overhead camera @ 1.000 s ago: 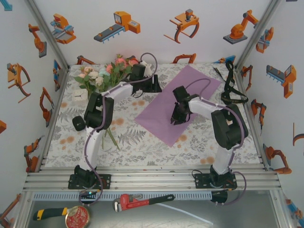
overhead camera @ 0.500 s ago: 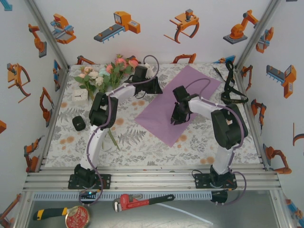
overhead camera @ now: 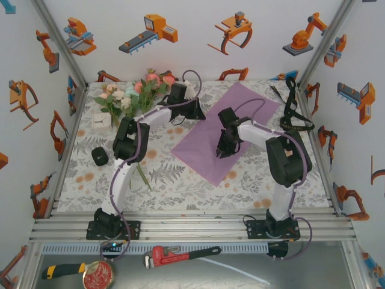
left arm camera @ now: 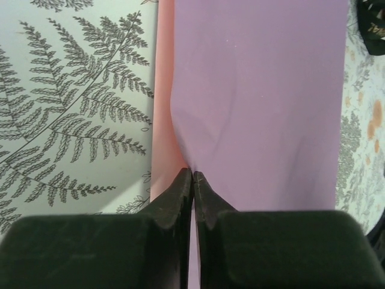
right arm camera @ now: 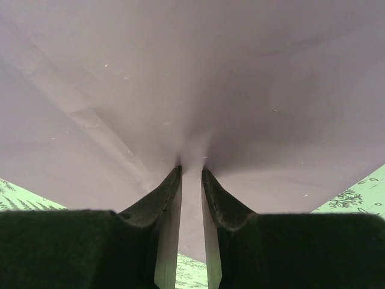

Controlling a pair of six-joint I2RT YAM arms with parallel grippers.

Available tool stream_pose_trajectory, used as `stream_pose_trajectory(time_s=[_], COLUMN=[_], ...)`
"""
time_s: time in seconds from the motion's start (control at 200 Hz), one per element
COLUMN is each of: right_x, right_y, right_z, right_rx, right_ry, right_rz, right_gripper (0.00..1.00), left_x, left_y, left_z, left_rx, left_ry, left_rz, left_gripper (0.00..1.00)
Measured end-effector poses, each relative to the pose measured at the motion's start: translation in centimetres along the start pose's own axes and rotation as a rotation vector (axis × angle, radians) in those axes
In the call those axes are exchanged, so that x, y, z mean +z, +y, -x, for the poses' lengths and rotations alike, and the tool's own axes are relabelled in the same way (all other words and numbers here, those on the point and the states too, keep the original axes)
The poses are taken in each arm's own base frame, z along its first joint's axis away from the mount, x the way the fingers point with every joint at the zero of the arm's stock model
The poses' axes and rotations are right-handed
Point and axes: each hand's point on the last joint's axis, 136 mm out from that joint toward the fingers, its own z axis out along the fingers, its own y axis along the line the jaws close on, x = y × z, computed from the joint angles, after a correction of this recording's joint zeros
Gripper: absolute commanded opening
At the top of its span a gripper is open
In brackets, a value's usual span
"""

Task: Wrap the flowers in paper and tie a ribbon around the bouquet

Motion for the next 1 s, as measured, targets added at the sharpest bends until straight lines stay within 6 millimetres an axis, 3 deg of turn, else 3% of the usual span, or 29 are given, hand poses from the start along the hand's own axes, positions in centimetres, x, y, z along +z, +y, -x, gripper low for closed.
stream_pose_trajectory(time_s=[0.195, 0.265, 0.471, 0.631, 0.716, 0.996], right_x=[0.0, 0.0, 0.0, 0.0, 0.0, 0.1], right_y=[0.0, 0.0, 0.0, 0.0, 0.0, 0.3], right_z=[0.0, 0.0, 0.0, 0.0, 0.0, -0.1], right_rx=[-0.003, -0.006, -0.009, -0.009, -0.009, -0.009], right_ry=[0.002, 0.003, 0.006, 0.006, 0.007, 0.012], right_rz=[-0.002, -0.003, 0.000, 0.000, 0.001, 0.012], right_gripper=[0.24, 0.24, 0.24, 0.24, 0.24, 0.24], left_x=[-0.1, -0.3, -0.3, -0.1, 0.0, -0.2], left_y=[-1.4, -1.9, -2.7, -2.9, -2.8, -2.3], left_z=[-0.6, -1.0, -1.8, -2.5, -2.6, -2.4], left_rx=[-0.046, -0.067, -0.096, -0.108, -0.106, -0.119], left_ry=[0.020, 0.034, 0.062, 0.080, 0.079, 0.087], left_rz=[-0.084, -0.112, -0.153, -0.155, -0.149, -0.123], left_gripper=[0.00, 0.12, 0.26, 0.27, 0.35, 0.41])
